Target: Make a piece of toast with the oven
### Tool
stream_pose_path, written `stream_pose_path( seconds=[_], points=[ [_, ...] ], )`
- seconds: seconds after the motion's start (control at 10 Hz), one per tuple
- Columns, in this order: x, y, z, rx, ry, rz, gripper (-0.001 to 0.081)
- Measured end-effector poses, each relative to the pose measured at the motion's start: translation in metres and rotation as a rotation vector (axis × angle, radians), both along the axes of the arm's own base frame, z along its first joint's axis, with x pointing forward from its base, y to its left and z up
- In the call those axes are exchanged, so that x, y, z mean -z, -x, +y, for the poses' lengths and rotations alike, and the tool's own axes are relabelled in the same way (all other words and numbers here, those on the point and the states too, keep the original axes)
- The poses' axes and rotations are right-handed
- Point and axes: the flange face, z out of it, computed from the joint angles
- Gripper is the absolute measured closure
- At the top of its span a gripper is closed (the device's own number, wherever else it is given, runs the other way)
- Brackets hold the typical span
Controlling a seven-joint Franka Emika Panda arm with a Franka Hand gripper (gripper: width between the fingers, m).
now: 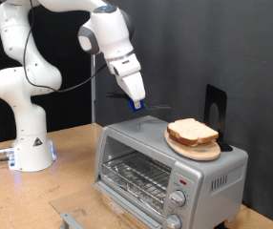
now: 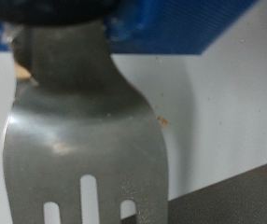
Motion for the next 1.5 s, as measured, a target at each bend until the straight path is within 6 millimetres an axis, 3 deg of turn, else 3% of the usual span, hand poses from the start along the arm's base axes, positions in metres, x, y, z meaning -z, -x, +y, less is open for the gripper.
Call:
stream_pose_path(
  seconds=[0.2,0.4,0.7,1.3,1.5],
  points=[
    [-0.003,-0.003,-0.003,0.138,-0.089,-0.015,0.0423],
    [-0.011,0.001,-0.019,0.269,-0.184,-0.025,0.0423],
    [-0.020,0.010,-0.066,0.394,-0.224,-0.003,0.0423],
    [-0.013,0.009,-0.168,0.601,-0.191,-0.051,0.0423],
    [-0.009,0.009,-0.196,0.599,-0.182,-0.040,0.0423]
  ],
)
